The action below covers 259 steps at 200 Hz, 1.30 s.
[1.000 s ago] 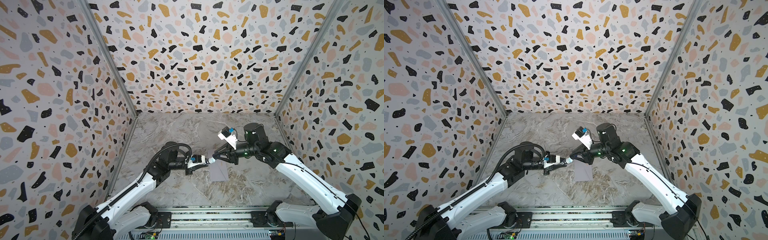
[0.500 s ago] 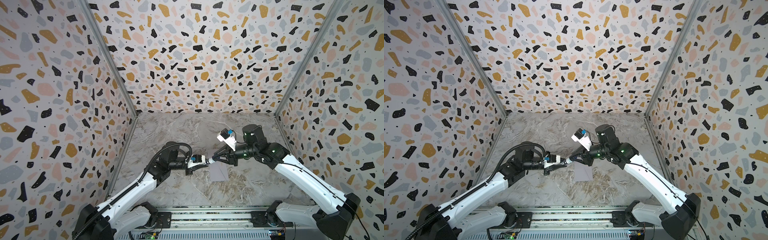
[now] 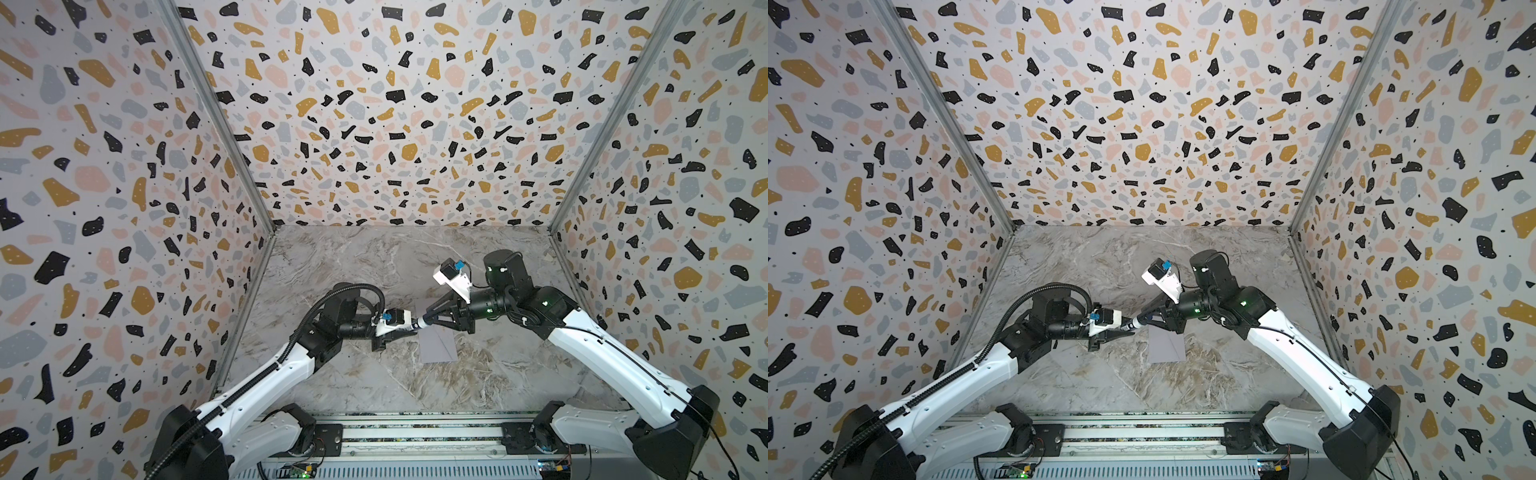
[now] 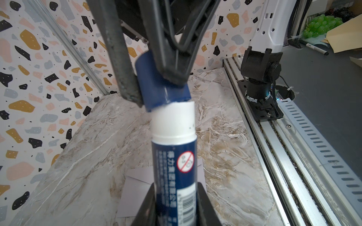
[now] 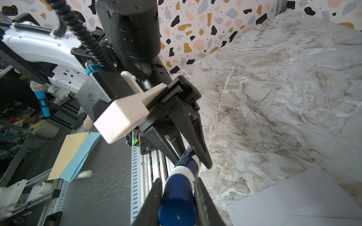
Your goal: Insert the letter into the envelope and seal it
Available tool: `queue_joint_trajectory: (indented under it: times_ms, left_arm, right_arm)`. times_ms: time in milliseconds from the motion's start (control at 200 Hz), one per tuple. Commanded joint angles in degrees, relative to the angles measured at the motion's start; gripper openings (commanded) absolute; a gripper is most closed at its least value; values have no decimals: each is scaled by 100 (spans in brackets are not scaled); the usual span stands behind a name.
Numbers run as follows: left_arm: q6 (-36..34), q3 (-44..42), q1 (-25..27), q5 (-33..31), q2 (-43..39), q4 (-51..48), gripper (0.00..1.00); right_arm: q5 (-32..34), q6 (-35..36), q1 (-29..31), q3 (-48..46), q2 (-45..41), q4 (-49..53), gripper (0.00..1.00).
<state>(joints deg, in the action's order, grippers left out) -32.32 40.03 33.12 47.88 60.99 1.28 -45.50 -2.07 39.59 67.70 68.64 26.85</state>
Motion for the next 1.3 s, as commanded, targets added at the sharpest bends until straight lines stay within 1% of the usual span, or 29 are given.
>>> queue_joint_trajectory:
  times_ms: [0, 335, 541, 686, 1111, 1292]
  left_arm:
    - [337, 241, 1, 155, 66, 329, 0]
    - [491, 345, 1, 308, 194, 315, 0]
    - [515, 358, 1, 347, 228, 303, 0]
    - [543, 383, 1, 418, 264, 320, 0]
    - [739, 418, 1, 477, 366, 417, 0]
    - [746, 433, 1, 512, 387, 434, 0]
  right_arm:
    - [-241, -82, 68, -72, -42, -93, 22]
    - [-285, -33, 92, -135, -44, -33, 22]
    - [-479, -39, 92, -130, -76, -24, 22]
    - [-574, -65, 92, -126, -77, 17, 24]
    - [-451, -104, 92, -205, -167, 39, 25]
    - [-401, -169, 92, -196, -170, 68, 28]
